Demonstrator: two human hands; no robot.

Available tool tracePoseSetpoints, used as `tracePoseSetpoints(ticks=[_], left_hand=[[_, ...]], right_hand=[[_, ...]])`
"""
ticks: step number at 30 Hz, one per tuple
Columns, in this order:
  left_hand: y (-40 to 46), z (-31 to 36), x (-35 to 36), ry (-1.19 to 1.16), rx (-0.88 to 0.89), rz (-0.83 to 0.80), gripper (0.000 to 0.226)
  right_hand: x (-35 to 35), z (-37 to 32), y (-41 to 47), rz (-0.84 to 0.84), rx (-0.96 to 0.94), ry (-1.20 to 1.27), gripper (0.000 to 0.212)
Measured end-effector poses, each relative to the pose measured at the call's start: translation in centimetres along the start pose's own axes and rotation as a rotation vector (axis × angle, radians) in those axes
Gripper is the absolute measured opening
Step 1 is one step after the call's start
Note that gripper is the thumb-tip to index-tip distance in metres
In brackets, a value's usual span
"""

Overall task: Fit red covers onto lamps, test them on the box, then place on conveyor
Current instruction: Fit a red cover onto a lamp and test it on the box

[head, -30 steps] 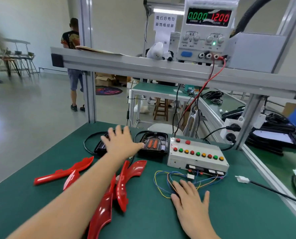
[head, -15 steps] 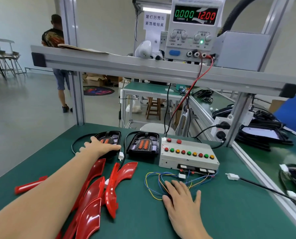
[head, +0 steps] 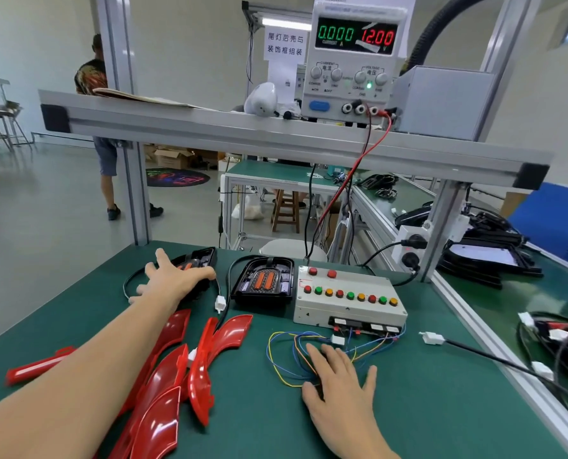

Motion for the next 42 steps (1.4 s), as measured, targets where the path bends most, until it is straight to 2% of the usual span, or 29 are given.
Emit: tracePoseSetpoints(ticks=[5, 10, 15, 18, 21, 24, 25, 27, 32, 34, 36, 37, 39, 41, 42], left_hand=[[-1.3, 1.8, -1.4, 0.004, 0.063, 0.147, 0.117], [-5.1, 4.2, -3.0, 0.041, 0.236, 0.240, 0.118], [-11.6, 6.2, -2.5, 0.051, 0.493, 0.343, 0.124], [-16.4, 6.7, -0.7, 0.056, 0.647, 0.406, 0.123], [-20.2, 6.7, 2.0, 0.093, 0.802, 0.392, 0.117], [-22.7, 6.7, 4.6, 0.140, 0.885, 0.338, 0.113], [-23.2, 6.7, 5.3, 0.139, 0.891, 0.316, 0.111], [-24.2, 6.7, 6.4, 0.126, 0.886, 0.264, 0.109], [-26.1, 6.3, 9.0, 0.157, 0.891, 0.057, 0.110], [-26.3, 5.8, 9.5, 0.131, 0.913, -0.009, 0.105], [-25.8, 5.5, 9.2, -0.001, 0.938, -0.055, 0.087], [-25.4, 5.3, 8.6, -0.077, 0.953, -0.030, 0.073], [-24.1, 5.2, 7.0, -0.208, 0.957, 0.130, 0.043], [-22.1, 4.9, 5.5, -0.209, 0.903, 0.285, 0.021], [-21.0, 4.6, 4.8, -0.152, 0.863, 0.335, 0.018]], right_hand=[[-1.0, -0.3, -0.3, 0.039, -0.049, 0.113, 0.069], [-2.0, -0.4, -0.7, 0.136, -0.157, 0.417, 0.059], [-2.7, -0.4, -1.2, 0.073, -0.139, 0.791, 0.041], [-3.3, -0.3, -1.4, -0.009, -0.150, 1.030, 0.040], [-3.9, -0.6, -1.5, -0.067, -0.248, 1.230, 0.051], [-4.6, -0.6, -1.4, -0.100, -0.302, 1.500, 0.073], [-4.9, -0.4, -1.4, -0.092, -0.274, 1.585, 0.075], [-5.4, 0.3, -1.1, -0.045, -0.184, 1.705, 0.061], [-5.8, 3.1, 0.0, 0.144, 0.049, 1.594, 0.031], [-6.0, 4.3, 0.3, 0.119, 0.146, 1.560, 0.026], [-6.3, 5.5, 0.4, 0.063, 0.244, 1.509, 0.022], [-6.4, 6.0, 0.5, 0.033, 0.283, 1.472, 0.020], [-6.6, 6.9, 0.6, -0.038, 0.331, 1.385, 0.017], [-6.6, 7.4, 0.6, -0.090, 0.356, 1.272, 0.015], [-6.5, 7.6, 0.7, -0.096, 0.365, 1.207, 0.015]])
Point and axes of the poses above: each hand's wrist, its own y-axis towards the middle knuckle, its own x-axis out of the palm, z = x × y, the point moved 1 cm from there along y, towards the middle knuckle, and after that the axes turned 9 degrees about x, right-handed, at the moved point
